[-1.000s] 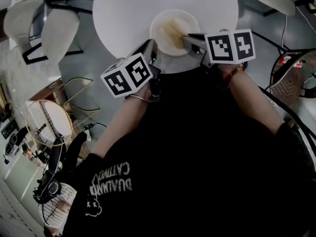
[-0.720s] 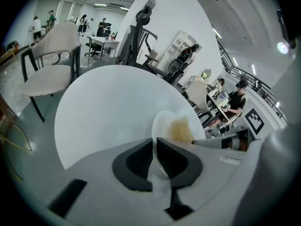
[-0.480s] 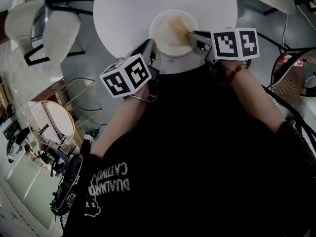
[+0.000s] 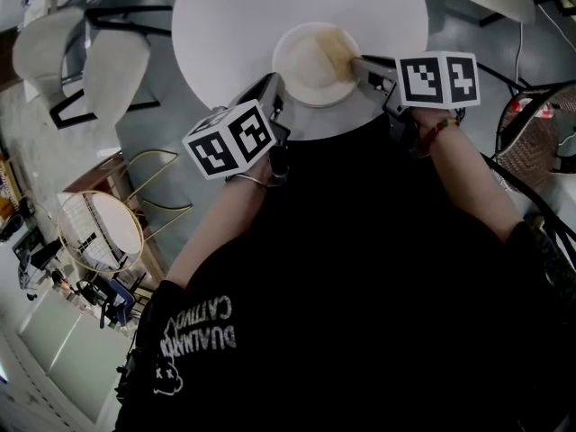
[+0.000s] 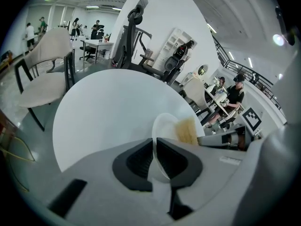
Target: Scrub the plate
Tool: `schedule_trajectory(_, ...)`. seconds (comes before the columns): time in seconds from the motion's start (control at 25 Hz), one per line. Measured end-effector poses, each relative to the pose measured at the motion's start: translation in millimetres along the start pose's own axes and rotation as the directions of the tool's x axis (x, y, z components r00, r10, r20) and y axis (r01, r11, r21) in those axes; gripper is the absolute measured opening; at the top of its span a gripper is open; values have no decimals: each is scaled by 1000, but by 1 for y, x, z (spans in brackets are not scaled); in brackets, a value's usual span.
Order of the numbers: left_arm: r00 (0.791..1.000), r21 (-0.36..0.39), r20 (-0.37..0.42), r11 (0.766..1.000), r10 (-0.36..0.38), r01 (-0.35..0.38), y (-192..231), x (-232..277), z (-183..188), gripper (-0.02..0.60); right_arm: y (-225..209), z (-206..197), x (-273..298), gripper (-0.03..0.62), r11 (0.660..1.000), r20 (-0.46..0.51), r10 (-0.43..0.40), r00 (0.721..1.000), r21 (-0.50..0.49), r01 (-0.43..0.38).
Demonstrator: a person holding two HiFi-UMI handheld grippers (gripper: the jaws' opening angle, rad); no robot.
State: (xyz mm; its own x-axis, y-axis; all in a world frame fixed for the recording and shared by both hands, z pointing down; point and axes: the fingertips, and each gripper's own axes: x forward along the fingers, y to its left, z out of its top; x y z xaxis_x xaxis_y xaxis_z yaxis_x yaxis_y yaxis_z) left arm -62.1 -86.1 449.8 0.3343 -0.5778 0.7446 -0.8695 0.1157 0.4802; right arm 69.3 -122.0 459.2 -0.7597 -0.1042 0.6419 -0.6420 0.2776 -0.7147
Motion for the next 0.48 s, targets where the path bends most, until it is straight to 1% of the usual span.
schedule_trajectory(0.48, 1000, 14, -13, 1000, -4, 4, -3, 0, 4, 29, -12, 8, -16, 64, 999, 63, -43, 997, 19, 42)
